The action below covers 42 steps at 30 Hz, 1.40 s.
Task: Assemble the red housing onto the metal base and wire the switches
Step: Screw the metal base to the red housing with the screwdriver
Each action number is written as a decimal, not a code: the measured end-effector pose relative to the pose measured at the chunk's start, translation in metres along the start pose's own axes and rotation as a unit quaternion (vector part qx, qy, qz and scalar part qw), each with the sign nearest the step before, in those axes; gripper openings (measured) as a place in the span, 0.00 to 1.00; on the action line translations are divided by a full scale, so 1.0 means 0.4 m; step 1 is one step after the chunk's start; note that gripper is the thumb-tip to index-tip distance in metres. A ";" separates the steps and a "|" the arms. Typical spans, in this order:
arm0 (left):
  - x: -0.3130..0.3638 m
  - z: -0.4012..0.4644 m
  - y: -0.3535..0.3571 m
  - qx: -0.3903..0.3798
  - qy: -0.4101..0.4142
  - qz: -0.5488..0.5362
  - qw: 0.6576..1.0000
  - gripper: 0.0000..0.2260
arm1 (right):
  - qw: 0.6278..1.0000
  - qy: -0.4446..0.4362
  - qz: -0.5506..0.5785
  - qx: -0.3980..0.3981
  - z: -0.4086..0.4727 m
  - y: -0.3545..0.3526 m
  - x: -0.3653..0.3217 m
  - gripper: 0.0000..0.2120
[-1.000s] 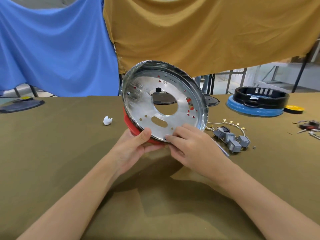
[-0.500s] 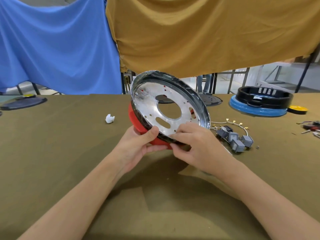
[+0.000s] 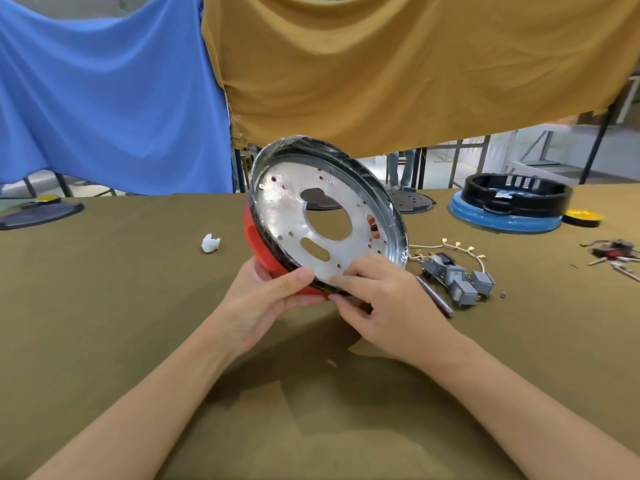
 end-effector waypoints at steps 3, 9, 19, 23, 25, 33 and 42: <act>0.009 -0.004 0.004 -0.016 0.023 0.009 1.000 0.29 | 1.000 -0.023 -0.015 -0.004 0.002 -0.003 -0.013 0.08; 0.015 -0.010 0.007 -0.012 0.032 0.040 0.999 0.29 | 0.996 -0.054 -0.061 -0.035 -0.001 0.006 -0.024 0.11; 0.042 -0.010 0.007 -0.029 0.078 0.011 0.996 0.26 | 0.996 0.018 0.029 0.077 -0.008 -0.013 0.002 0.13; 0.042 -0.011 0.008 -0.040 0.077 0.024 0.996 0.24 | 0.998 -0.034 -0.034 0.031 -0.004 -0.006 -0.014 0.12; 0.038 -0.013 0.008 -0.042 0.074 0.029 0.996 0.25 | 0.995 -0.061 -0.073 0.007 -0.001 0.000 -0.024 0.10; 0.043 -0.013 0.015 -0.035 0.075 0.019 0.996 0.23 | 0.998 -0.032 -0.028 0.041 -0.003 -0.005 -0.020 0.12; 0.038 -0.019 0.024 -0.058 0.065 0.019 0.996 0.22 | 0.998 -0.062 -0.021 0.007 0.002 0.007 -0.025 0.08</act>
Point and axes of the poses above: each hand's wrist, its own z-axis towards the middle knuckle, its own y-axis out of the palm, x = y × z, the point moved 6 cm from there along z, towards the middle knuckle, and after that the axes turned 5 degrees about -y, right-handed, at the moved point
